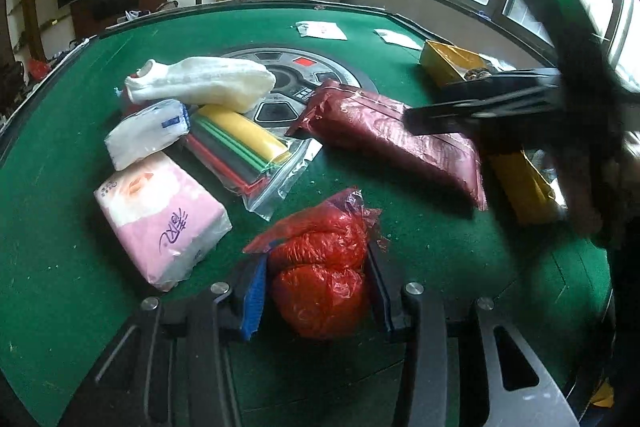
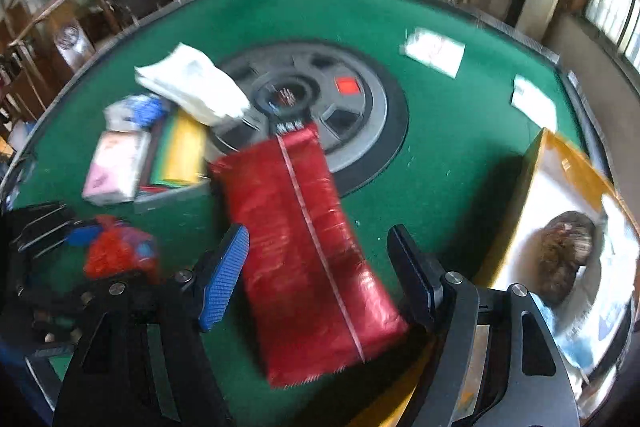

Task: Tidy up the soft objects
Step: 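Grasp the red foil bag with the right tool while the left tool grasps the red plastic bag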

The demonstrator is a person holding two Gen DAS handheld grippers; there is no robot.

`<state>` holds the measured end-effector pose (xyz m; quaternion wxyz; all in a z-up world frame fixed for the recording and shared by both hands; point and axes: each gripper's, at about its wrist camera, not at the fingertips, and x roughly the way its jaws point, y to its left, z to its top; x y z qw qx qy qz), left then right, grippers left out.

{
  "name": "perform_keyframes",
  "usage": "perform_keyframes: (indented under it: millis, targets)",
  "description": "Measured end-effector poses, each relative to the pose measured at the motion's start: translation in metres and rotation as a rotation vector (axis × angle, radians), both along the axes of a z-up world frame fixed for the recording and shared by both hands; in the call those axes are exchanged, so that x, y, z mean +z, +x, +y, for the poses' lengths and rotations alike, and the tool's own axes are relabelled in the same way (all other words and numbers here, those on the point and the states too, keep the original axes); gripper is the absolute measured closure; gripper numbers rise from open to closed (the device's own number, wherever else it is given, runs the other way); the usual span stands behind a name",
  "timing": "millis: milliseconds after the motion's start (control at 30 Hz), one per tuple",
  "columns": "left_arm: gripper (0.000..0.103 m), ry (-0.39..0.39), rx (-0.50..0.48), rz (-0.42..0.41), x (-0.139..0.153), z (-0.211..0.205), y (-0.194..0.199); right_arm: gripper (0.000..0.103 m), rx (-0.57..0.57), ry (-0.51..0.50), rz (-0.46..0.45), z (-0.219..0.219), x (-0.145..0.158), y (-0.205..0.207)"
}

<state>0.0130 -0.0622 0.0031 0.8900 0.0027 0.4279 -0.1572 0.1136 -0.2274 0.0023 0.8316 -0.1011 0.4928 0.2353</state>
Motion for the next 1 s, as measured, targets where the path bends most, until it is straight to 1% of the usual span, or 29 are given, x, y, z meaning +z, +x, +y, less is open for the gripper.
perform_keyframes:
  millis: [67, 133, 200, 267, 333, 367, 400, 433, 467, 500, 567, 633, 700, 767, 900, 1000]
  targets:
    - [0.059, 0.007, 0.005, -0.001, 0.0, 0.0, 0.0, 0.03, -0.019, 0.077, 0.137, -0.004, -0.014, 0.018]
    - [0.059, 0.011, 0.008, -0.002, 0.0, 0.0, 0.0, 0.03, -0.026, 0.119, 0.182, -0.006, -0.017, 0.021]
    - [0.058, 0.013, 0.013, -0.002, -0.001, 0.001, -0.001, 0.029, -0.008, 0.094, 0.173, 0.0, -0.017, 0.014]
    - [0.058, 0.02, 0.017, -0.002, -0.001, 0.001, -0.001, 0.025, 0.025, 0.019, 0.148, 0.014, -0.019, 0.0]
    - [0.058, 0.021, 0.018, -0.002, -0.001, -0.001, 0.001, 0.023, 0.067, -0.121, 0.077, 0.033, -0.023, -0.016]
    - [0.058, 0.023, 0.018, -0.002, -0.001, -0.001, 0.001, 0.022, 0.053, -0.161, 0.0, 0.04, -0.021, -0.023]
    - [0.058, 0.025, 0.019, -0.002, -0.001, -0.003, 0.001, 0.022, 0.031, -0.174, -0.009, 0.041, -0.022, -0.025]
    - [0.058, 0.027, 0.02, -0.002, -0.001, -0.003, 0.001, 0.029, -0.001, -0.152, -0.015, 0.039, -0.022, -0.026]
    - [0.059, 0.027, 0.02, -0.003, -0.001, -0.002, 0.001, 0.039, -0.036, -0.124, -0.021, 0.034, -0.022, -0.026]
    - [0.059, 0.024, 0.021, -0.003, -0.001, -0.001, 0.0, 0.04, -0.053, -0.107, -0.026, 0.031, -0.022, -0.026]
    - [0.059, 0.013, 0.026, -0.002, -0.001, 0.002, 0.001, 0.046, -0.071, -0.072, -0.04, 0.025, -0.023, -0.028]
    - [0.059, -0.007, 0.029, 0.0, -0.001, 0.004, 0.001, 0.049, -0.096, -0.033, -0.053, 0.02, -0.021, -0.03]
    - [0.059, -0.024, 0.029, 0.0, -0.001, 0.006, 0.002, 0.051, -0.112, 0.009, -0.057, 0.013, -0.02, -0.03]
    - [0.059, -0.026, 0.027, -0.015, 0.001, 0.005, 0.0, 0.052, -0.13, 0.087, -0.062, 0.005, -0.016, -0.026]
    - [0.059, -0.024, 0.016, -0.087, 0.01, 0.002, -0.006, 0.052, -0.148, 0.19, -0.118, -0.002, 0.004, -0.032]
    - [0.059, -0.032, -0.002, -0.115, 0.013, -0.001, -0.009, 0.052, -0.176, 0.288, -0.158, -0.018, 0.02, -0.034]
